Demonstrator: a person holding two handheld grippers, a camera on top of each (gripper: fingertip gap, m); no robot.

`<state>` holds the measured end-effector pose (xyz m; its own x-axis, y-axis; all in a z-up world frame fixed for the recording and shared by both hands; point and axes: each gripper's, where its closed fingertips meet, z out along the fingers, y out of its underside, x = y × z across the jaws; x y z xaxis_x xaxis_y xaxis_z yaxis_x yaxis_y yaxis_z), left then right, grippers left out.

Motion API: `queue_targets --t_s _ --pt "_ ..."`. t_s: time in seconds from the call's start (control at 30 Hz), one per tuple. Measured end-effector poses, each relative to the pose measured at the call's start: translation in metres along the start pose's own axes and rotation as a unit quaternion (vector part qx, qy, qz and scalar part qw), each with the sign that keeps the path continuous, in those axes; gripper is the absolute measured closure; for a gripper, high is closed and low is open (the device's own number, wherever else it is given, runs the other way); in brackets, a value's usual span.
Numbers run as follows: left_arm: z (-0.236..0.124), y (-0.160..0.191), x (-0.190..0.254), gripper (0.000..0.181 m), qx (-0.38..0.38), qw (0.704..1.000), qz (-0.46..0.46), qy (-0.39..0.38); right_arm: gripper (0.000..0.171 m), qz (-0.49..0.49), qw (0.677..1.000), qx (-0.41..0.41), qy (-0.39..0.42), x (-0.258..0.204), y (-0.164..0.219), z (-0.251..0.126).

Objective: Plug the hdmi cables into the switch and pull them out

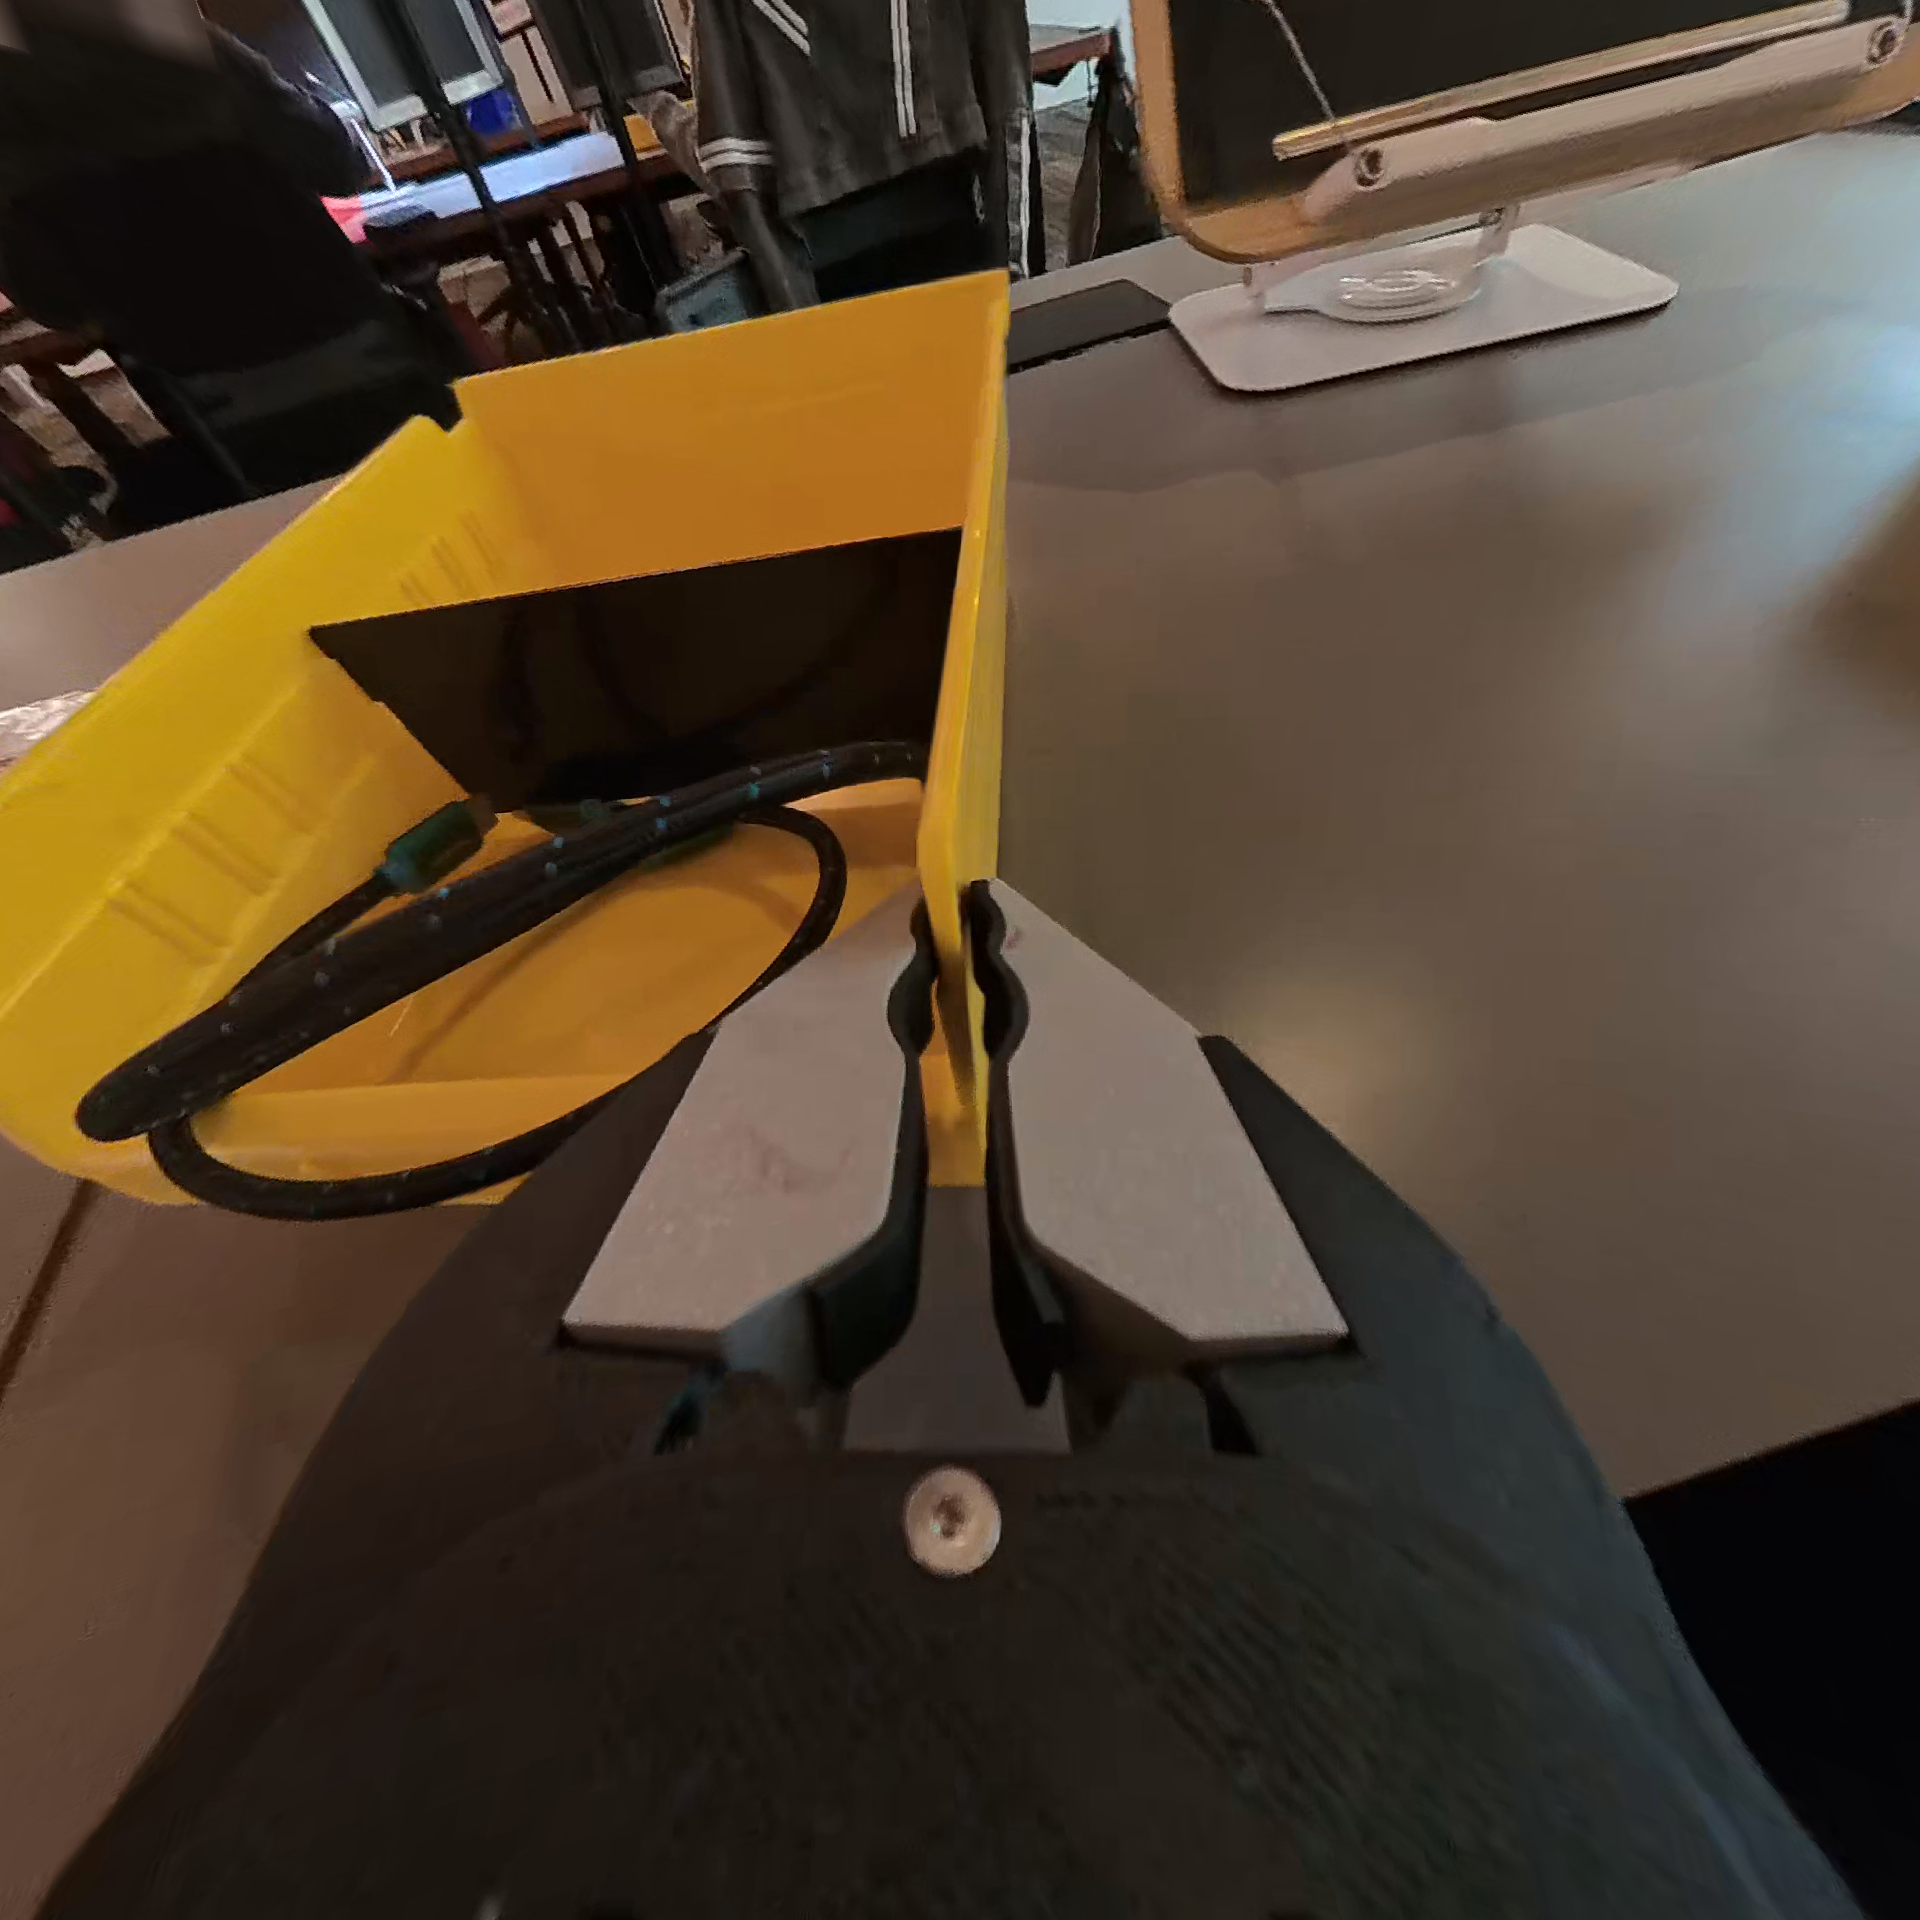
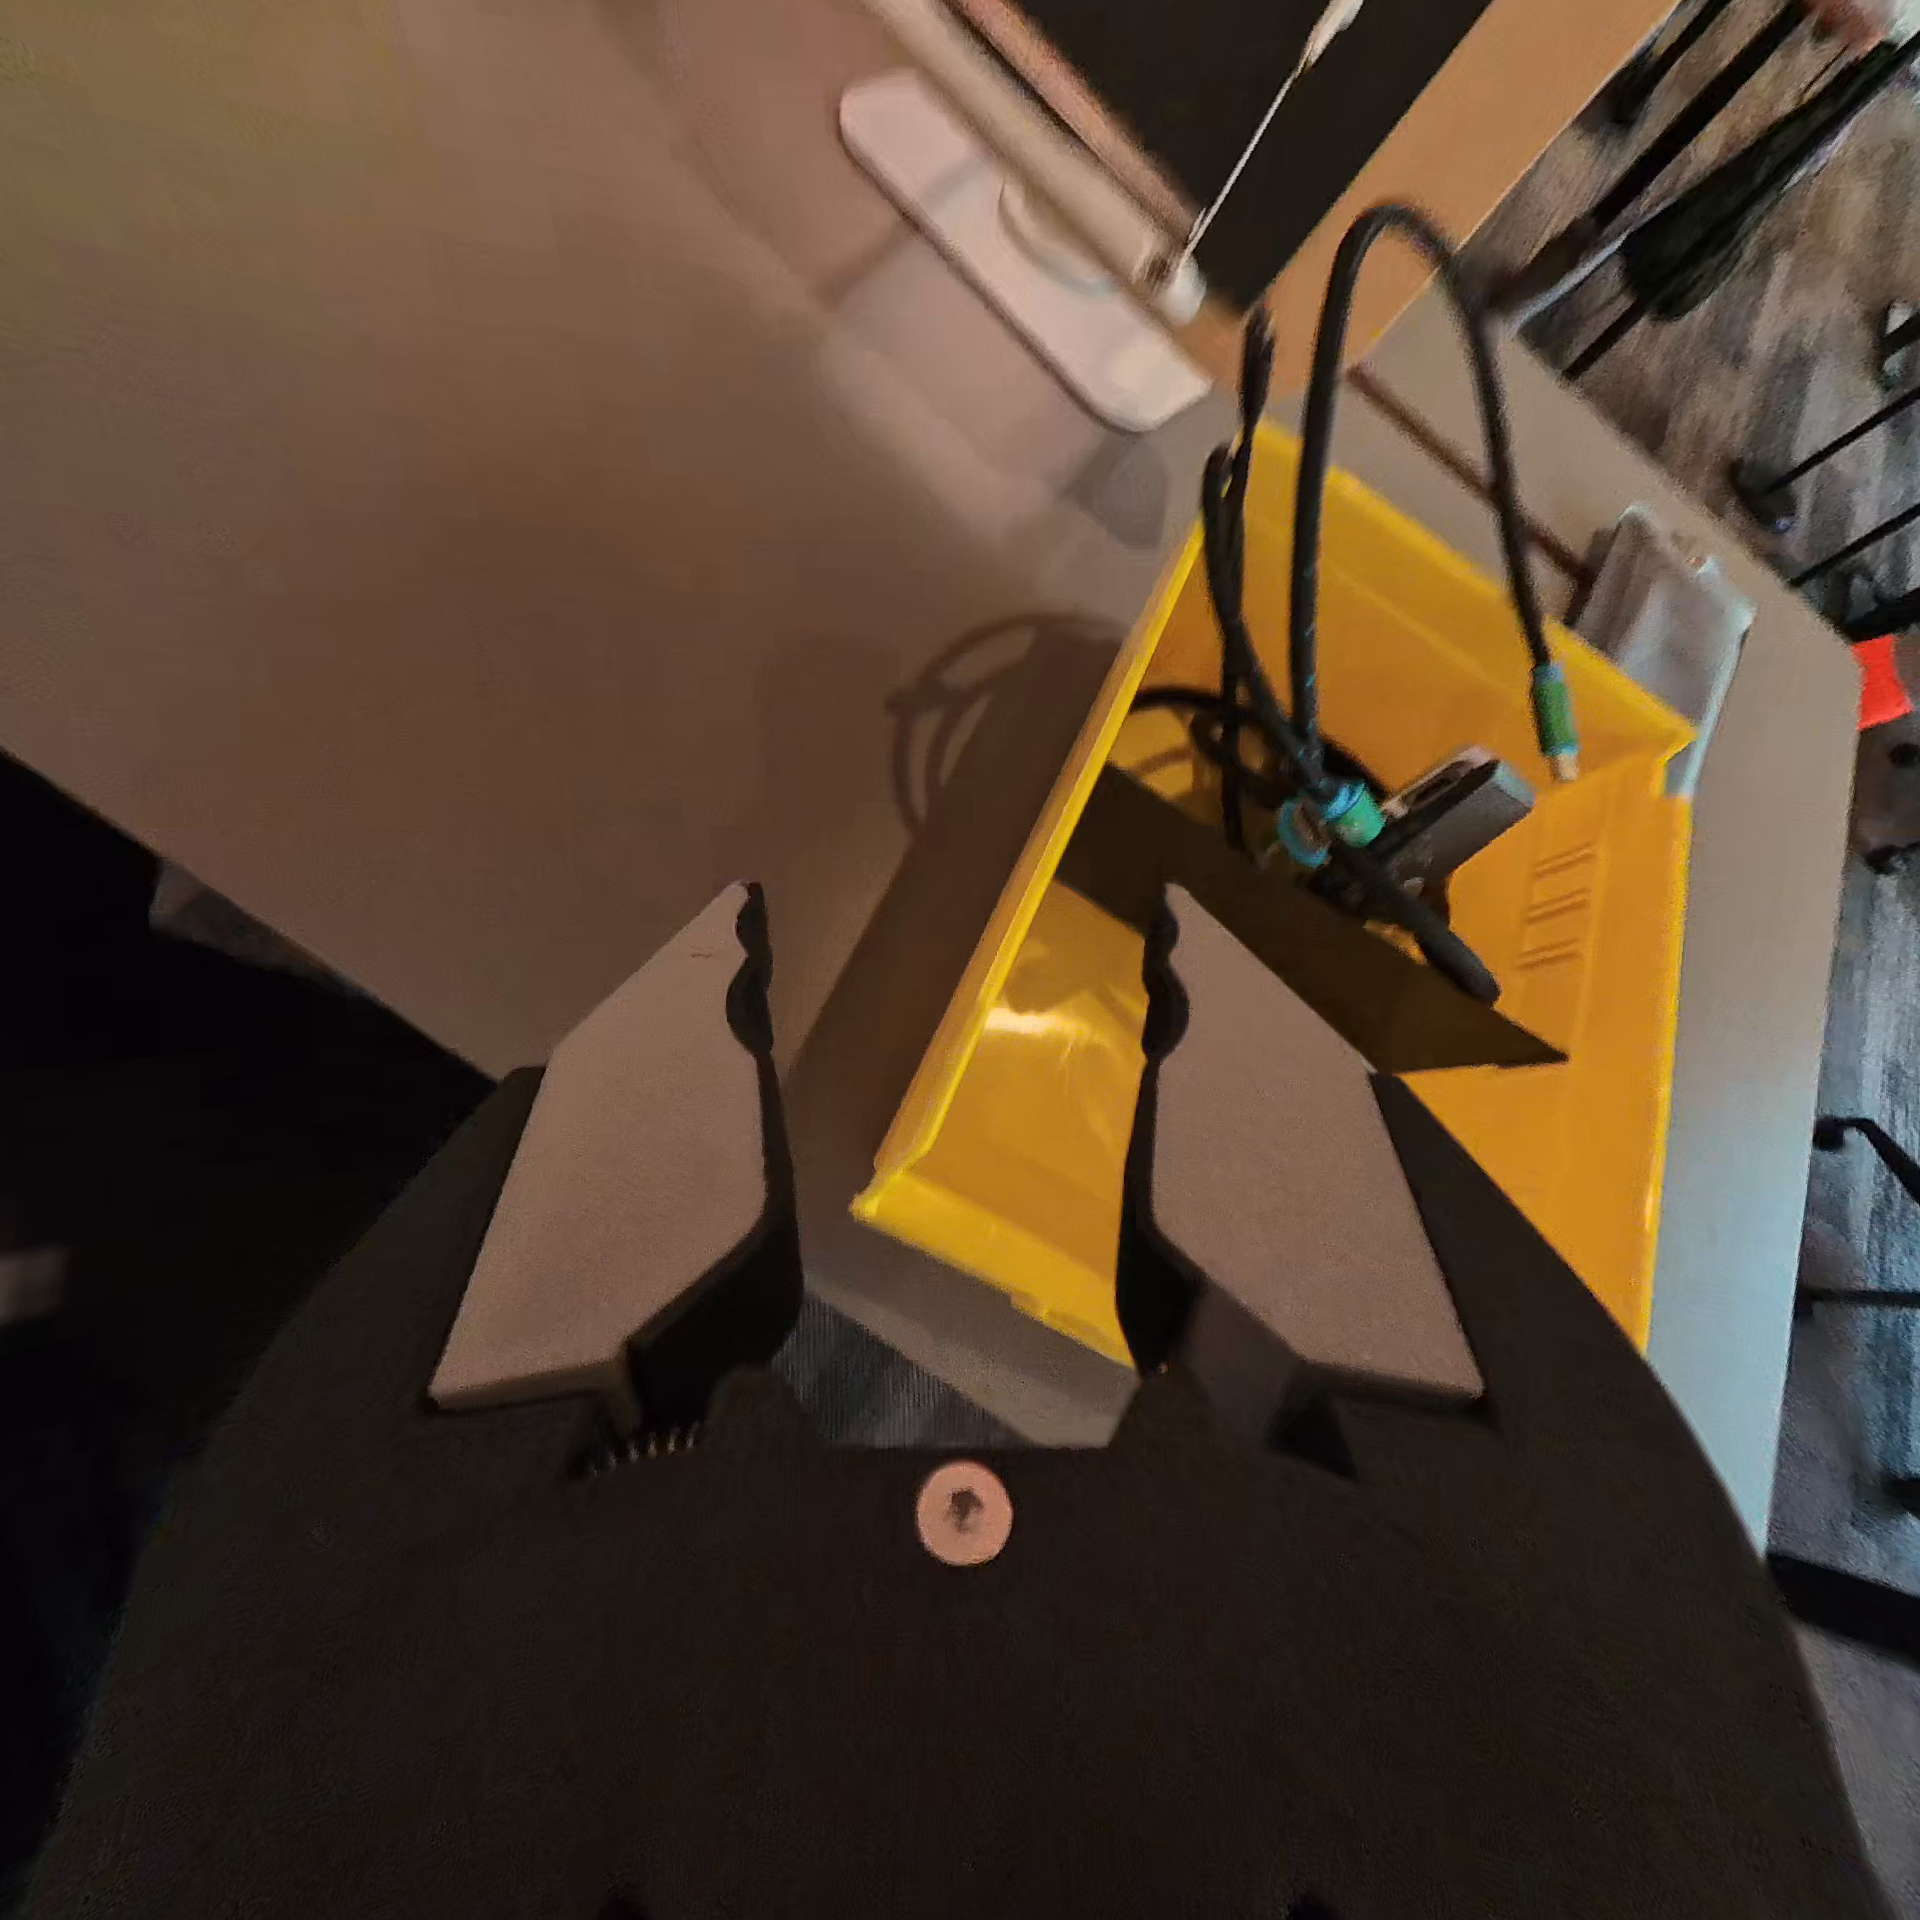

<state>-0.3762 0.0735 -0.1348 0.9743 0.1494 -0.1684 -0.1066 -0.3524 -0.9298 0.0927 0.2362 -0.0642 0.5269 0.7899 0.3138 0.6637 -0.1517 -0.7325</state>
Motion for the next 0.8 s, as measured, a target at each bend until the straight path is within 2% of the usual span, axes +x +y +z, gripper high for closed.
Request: queue_targets --t_s 0.13,0.17,0.23,0.27,0.37,0.5,0.67,0.8 --pt "-0.015 -0.014 -0.009 0.181 0.035 0.998 -0.039 0.022 0.108 -0.014 0.993 -0.113 0.011 0.004 0.044 0.020" --pt "-0.023 -0.025 -0.010 0.181 0.059 0.996 -0.055 0.029 0.115 -0.002 0.991 -0.137 0.003 0.004 0.054 0.028" --pt "-0.040 -0.044 -0.016 0.179 0.090 0.994 -0.055 0.018 0.143 0.029 0.984 -0.169 -0.055 -0.008 0.068 0.046" --pt "-0.049 -0.054 -0.018 0.179 0.110 0.992 -0.061 0.018 0.149 0.042 0.981 -0.176 -0.070 -0.010 0.071 0.054" --pt "-0.068 -0.067 -0.027 0.180 0.141 0.984 -0.105 0.039 0.142 0.074 0.978 -0.161 -0.107 -0.023 0.062 0.066" --pt "-0.078 -0.075 -0.035 0.180 0.171 0.974 -0.138 0.049 0.134 0.051 0.980 -0.157 -0.114 -0.051 0.044 0.074" --pt "-0.091 -0.088 -0.026 0.180 0.171 0.980 -0.093 0.033 0.128 0.034 0.981 -0.133 -0.139 -0.116 0.001 0.092" --pt "-0.110 -0.104 -0.025 0.180 0.197 0.978 -0.063 0.007 0.126 0.017 0.978 -0.091 -0.185 -0.185 -0.048 0.112"
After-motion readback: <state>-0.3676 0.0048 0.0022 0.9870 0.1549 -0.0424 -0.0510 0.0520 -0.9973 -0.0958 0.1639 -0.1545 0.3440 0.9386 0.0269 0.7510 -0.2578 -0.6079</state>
